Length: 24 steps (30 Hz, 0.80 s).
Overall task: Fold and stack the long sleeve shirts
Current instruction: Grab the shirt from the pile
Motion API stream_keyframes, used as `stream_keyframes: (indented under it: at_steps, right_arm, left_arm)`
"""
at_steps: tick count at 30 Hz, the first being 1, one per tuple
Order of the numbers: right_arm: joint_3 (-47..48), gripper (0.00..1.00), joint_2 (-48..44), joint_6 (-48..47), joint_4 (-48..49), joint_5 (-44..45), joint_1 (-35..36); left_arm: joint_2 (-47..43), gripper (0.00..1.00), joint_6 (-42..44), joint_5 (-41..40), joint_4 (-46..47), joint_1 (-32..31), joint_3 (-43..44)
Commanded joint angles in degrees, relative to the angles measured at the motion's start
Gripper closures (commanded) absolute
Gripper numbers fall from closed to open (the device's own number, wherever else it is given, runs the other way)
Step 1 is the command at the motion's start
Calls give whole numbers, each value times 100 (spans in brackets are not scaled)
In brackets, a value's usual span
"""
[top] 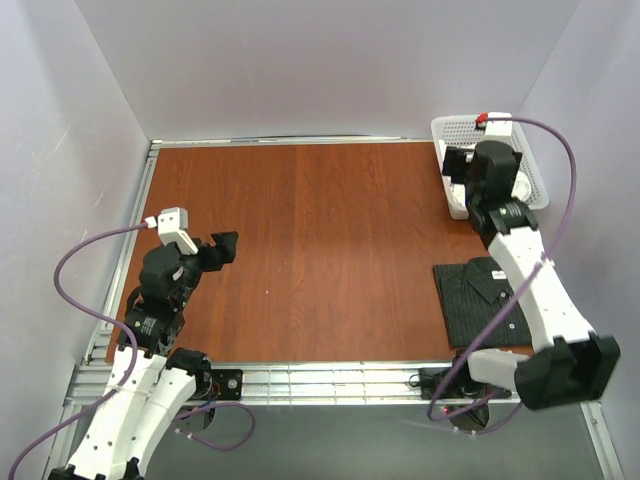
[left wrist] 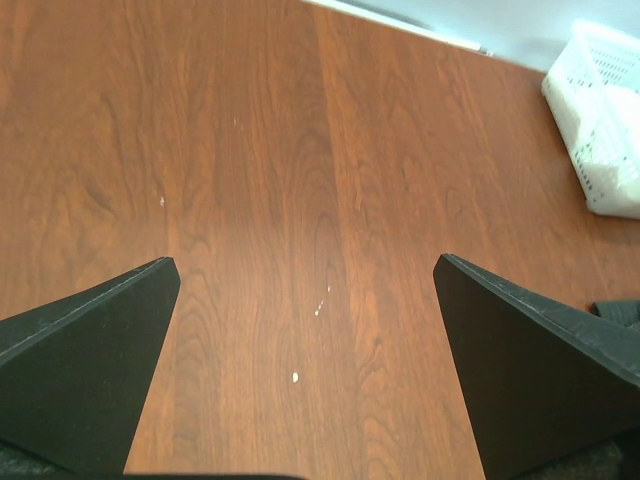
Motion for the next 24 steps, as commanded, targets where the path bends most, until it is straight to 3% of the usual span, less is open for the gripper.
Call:
stream_keyframes:
  at_steps: [1, 6, 12, 16, 24]
  right_arm:
    - [749, 2, 862, 302, 96, 622, -515]
    - [1664, 1, 2347, 890, -45, 174, -1507]
    - [2816, 1, 4122, 1260, -151, -195, -1975]
    - [3484, 1, 5316, 1401, -274, -652, -2135]
    - [3907, 3, 6488, 1374, -291, -1751, -2275]
  left_arm:
    - [-152, 2, -166, 28, 273, -120, -433]
    - [-135, 2, -114, -95, 448, -331, -593]
    - [15, 2, -17, -192, 502, -402, -611]
    - [225, 2, 10, -166, 502, -411, -602]
    - [533, 2, 54, -157, 502, -455, -602]
